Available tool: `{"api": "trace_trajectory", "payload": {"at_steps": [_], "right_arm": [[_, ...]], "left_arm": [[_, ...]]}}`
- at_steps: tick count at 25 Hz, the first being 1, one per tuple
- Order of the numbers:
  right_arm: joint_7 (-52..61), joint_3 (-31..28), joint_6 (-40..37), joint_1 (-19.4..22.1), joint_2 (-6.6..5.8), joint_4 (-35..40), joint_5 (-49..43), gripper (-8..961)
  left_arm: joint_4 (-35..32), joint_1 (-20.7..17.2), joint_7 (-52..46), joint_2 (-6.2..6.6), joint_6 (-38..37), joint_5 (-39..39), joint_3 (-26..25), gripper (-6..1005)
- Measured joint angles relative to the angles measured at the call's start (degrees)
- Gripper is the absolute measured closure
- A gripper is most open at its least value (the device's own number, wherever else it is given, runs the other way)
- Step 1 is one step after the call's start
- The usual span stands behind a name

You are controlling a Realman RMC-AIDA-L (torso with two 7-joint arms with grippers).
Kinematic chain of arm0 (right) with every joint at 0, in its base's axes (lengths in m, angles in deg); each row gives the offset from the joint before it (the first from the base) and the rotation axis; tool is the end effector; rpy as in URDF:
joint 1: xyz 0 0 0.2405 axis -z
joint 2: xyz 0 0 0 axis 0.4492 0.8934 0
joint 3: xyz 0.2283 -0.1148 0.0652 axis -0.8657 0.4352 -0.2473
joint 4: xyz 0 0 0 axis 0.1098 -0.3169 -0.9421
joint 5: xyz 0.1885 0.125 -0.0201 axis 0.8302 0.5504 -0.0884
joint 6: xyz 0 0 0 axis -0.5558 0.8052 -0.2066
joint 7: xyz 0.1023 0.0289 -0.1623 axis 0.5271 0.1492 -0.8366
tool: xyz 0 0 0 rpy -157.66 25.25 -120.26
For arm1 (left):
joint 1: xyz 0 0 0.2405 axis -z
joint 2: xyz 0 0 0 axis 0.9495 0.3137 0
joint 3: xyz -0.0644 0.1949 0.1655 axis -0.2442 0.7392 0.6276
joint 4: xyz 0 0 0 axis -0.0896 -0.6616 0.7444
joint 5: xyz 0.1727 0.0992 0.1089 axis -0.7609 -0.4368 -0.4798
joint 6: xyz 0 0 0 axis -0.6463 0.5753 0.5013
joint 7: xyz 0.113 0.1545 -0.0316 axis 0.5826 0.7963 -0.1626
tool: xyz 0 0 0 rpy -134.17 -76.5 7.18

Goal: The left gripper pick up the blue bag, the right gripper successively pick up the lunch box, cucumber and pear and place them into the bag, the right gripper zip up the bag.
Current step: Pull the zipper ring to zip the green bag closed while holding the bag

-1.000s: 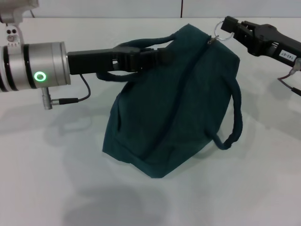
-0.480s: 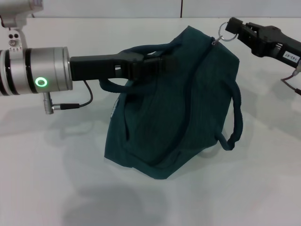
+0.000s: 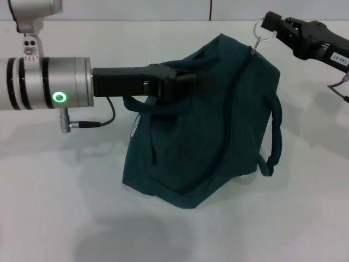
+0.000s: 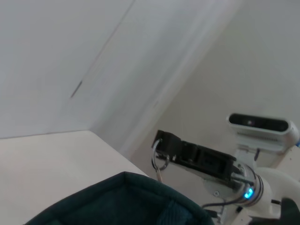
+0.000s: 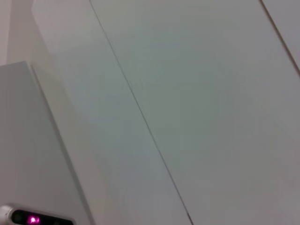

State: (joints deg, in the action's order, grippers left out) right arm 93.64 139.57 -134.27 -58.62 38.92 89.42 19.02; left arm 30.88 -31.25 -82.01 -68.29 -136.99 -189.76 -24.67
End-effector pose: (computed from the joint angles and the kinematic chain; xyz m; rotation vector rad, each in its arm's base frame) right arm 0.1979 0.4156 -0.0107 -2.3467 0.6860 1.2898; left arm -0.1572 0.3819 -0.0647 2.7509 0.9764 0.9821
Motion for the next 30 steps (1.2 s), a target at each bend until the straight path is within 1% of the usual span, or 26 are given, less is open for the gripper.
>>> {"api": "trace_trajectory", "payload": {"at_steps": [5, 13, 18, 30], "right_arm": [[-0.11, 0.03, 0.9, -0.06, -0.58, 0.04, 0.25, 940], [-0.12, -0.68, 1.0, 0.04, -0.81, 0.09, 0.27, 939], [-0.12, -0.7, 1.08, 0.09, -1.13, 0.1, 0.35, 939], [-0.03, -0.78, 0.12, 0.17, -1.07, 0.1, 0.38, 940]], "left_arm": [[-0.19, 0.2, 0.25, -0.03, -0.74, 0.37, 0.89, 944], [-0.28, 0.7, 0.67, -0.03, -2.58, 1.1, 1.25, 945], [-0.08, 0.93, 1.8, -0.03, -5.03, 2.53, 1.39, 945], [0.02, 0.98, 2.6, -0.12, -5.81, 3.18, 3.03, 946]]}}
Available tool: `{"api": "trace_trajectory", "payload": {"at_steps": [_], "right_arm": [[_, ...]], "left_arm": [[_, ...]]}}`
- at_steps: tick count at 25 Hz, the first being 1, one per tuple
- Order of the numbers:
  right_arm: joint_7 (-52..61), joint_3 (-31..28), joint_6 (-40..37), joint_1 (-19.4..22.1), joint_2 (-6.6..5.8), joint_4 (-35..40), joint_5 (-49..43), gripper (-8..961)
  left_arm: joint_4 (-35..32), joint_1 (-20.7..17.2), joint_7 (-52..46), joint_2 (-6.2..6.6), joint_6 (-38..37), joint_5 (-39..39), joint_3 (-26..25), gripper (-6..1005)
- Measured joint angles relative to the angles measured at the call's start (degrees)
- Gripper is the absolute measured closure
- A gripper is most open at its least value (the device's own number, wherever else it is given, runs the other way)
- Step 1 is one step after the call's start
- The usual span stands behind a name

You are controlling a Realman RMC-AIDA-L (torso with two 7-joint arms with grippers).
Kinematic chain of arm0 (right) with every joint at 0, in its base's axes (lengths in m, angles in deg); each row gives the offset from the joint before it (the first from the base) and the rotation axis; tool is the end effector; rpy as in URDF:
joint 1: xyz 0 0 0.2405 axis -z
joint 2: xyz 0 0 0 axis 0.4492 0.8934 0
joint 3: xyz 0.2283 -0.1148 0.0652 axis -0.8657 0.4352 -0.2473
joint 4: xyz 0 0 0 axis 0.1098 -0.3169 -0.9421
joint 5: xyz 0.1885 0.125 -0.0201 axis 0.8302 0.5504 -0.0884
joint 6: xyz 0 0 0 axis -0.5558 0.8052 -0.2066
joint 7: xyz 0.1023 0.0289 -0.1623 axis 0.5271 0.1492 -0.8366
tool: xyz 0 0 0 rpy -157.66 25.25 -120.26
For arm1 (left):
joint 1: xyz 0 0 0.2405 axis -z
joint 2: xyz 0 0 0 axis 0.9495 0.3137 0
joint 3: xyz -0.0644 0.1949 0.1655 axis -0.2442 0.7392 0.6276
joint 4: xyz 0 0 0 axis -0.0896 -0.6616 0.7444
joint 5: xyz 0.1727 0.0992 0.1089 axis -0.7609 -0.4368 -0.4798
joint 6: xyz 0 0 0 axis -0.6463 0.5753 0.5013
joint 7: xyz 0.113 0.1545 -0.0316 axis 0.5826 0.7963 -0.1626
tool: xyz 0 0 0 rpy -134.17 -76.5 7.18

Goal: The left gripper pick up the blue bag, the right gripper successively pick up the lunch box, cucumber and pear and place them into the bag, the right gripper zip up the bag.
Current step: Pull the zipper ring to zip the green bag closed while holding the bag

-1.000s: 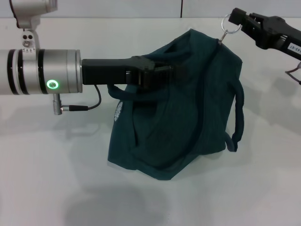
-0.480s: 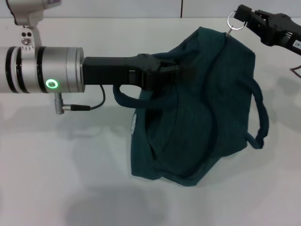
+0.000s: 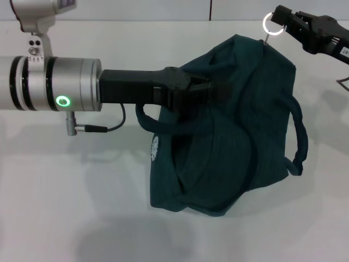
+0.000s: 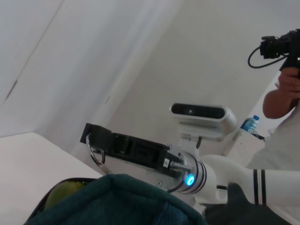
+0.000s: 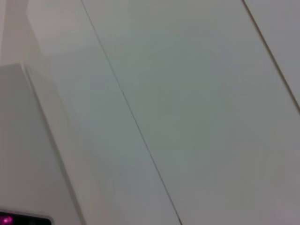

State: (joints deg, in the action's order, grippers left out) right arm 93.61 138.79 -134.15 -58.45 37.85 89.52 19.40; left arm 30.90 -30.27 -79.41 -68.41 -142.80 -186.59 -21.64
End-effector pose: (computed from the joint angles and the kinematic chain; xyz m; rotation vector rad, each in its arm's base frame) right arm 0.2032 0.4198 0.0010 -2.3224 0.6741 1.2802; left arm -0.1355 0.3632 -0.0642 2.6853 0.7888 0.9895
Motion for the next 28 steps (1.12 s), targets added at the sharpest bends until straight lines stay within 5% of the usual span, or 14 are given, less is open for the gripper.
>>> {"api": "trace_trajectory", "payload": {"at_steps": [12, 28], "right_arm": [[1.56, 0.01, -2.84, -0.12, 0.2, -0.01, 0.01, 941], [18.38, 0.73, -3.0, -0.46, -1.73, -0.58, -3.6, 940]], "left_arm": [[0.91, 0.25, 1.0, -0.23, 1.61, 0.39, 2.92, 946], [-0.15, 0.91, 2.52, -0.15, -0.47, 9.1, 11.88, 947]]}}
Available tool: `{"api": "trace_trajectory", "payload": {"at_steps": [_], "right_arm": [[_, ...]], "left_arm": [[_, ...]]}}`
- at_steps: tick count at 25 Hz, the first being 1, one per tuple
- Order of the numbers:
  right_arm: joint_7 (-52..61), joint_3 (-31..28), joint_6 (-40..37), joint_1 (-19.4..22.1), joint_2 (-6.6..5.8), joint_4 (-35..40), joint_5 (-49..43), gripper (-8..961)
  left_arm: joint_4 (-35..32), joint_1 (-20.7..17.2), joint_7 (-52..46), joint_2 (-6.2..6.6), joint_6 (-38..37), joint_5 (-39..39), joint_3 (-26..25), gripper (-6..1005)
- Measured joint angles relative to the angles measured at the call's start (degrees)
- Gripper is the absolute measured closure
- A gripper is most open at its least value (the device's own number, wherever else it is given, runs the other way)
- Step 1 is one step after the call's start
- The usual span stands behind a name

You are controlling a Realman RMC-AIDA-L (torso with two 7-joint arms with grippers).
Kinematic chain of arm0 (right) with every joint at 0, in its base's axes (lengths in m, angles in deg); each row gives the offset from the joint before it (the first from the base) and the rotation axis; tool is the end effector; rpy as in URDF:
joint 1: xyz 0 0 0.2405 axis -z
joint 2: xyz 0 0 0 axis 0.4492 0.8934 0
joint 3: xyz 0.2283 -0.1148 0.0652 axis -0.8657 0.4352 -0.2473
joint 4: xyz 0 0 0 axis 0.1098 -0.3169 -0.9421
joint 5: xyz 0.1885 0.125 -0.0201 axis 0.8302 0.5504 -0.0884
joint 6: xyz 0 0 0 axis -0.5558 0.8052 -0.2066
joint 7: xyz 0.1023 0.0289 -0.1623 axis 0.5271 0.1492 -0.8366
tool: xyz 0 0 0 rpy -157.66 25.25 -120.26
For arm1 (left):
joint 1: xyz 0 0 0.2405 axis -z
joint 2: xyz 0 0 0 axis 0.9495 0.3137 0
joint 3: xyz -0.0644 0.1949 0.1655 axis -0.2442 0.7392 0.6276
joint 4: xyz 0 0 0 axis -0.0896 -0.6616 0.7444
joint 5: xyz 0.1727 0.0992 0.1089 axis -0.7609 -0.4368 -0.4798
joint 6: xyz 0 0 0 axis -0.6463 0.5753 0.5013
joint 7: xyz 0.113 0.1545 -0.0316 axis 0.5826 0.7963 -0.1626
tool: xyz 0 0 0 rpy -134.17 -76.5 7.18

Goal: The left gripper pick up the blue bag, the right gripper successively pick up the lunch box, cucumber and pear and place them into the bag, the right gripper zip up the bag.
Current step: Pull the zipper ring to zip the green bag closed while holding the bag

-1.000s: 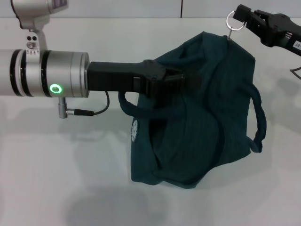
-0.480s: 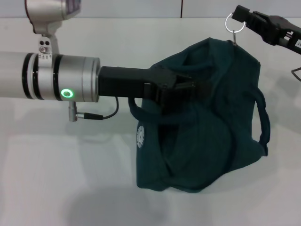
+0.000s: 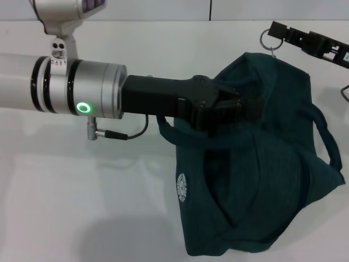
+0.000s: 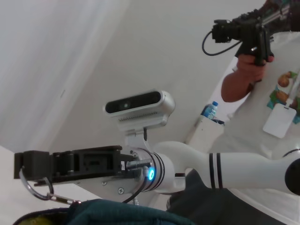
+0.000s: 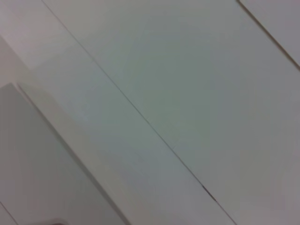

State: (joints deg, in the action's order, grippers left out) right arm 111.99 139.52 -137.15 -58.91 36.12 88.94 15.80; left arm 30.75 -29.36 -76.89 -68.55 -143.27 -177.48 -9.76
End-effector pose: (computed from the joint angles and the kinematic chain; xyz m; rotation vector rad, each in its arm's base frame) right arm 0.2052 0.4107 -0.0009 -2.3919 1.0538 1.3422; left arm -0.1081 0.3450 -0.0789 2.6272 0.6128 0.9630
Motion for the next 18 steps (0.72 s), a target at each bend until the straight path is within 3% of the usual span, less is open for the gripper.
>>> {"api": "trace_trajectory", "payload": {"at_steps": [11, 18], "right_arm": [[0.12, -0.57, -1.07, 1.13, -0.08, 0.36, 0.5, 940], [-0.3, -3.65, -1.84, 3.44, 0.07, 0.76, 0.66, 941]], "left_arm": [[0.23, 0.85, 0.03, -0.09, 0.41, 0.62, 2.22, 947], [0.39, -1.69, 0.03, 0.38, 2.13, 0.53, -2.5, 947]]}}
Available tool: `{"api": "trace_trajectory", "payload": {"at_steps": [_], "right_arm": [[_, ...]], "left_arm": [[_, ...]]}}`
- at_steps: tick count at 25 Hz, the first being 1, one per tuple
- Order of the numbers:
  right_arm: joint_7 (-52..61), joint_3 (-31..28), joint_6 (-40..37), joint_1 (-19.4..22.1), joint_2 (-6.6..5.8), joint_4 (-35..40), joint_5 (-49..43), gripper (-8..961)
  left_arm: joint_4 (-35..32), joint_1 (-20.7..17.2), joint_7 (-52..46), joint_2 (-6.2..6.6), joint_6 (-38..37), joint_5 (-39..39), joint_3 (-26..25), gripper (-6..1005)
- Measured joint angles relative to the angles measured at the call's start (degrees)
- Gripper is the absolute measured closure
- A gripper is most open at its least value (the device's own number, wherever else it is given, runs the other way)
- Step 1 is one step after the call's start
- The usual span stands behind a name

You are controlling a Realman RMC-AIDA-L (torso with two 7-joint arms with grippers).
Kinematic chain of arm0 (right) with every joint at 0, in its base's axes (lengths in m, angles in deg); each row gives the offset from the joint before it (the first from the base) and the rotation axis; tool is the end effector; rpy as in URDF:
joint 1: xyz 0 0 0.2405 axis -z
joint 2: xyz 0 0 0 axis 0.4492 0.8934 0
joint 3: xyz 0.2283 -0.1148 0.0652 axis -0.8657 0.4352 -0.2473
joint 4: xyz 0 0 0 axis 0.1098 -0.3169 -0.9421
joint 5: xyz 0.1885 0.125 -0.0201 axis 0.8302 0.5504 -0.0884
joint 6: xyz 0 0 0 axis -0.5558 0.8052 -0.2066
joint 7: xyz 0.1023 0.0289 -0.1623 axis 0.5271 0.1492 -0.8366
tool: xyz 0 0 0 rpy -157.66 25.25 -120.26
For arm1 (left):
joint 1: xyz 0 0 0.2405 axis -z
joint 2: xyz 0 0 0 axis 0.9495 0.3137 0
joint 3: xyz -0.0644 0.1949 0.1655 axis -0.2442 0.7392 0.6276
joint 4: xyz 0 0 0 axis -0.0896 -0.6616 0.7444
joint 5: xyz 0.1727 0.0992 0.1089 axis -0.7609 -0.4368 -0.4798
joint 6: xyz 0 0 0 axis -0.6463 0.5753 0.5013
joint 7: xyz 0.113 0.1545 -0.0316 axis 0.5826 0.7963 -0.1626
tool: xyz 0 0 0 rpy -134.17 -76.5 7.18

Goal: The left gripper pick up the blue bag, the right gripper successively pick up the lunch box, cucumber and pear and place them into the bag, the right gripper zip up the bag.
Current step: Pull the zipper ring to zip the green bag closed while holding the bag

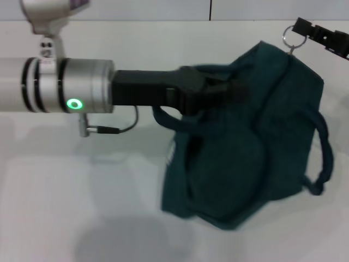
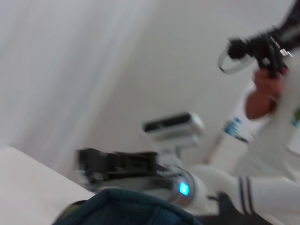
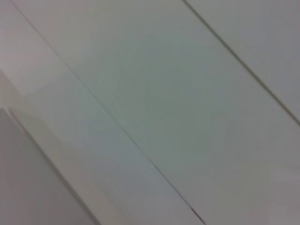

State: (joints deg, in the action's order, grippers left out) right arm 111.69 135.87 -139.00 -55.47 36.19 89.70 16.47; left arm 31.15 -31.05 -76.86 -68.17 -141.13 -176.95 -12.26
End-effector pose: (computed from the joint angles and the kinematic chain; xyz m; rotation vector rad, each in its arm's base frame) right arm 0.2245 0.4016 0.0173 -2.2938 1.0607 1.4009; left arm -0.1210 0.3564 -0.0716 2.6610 0.7020 1.0385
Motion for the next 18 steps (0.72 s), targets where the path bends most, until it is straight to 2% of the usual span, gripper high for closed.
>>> {"api": "trace_trajectory", "payload": {"at_steps": [4, 9, 18], "right_arm": [[-0.11, -0.74, -0.68, 1.43, -0.04, 0.41, 0.08, 940], [-0.37, -1.04, -0.85, 2.23, 0.12, 0.42, 0.1, 940], [-1.17, -2.56, -1.41, 2.59, 0.42, 0.42, 0.1, 939]], "left_arm": [[0.21, -2.11, -0.01, 0.17, 0.92, -0.37, -4.01, 947], [0.29, -3.36, -0.48, 0.2, 1.23, -0.4, -4.83, 947], [0.44, -1.82, -1.79, 0.15, 1.11, -4.27, -4.53, 948]]}}
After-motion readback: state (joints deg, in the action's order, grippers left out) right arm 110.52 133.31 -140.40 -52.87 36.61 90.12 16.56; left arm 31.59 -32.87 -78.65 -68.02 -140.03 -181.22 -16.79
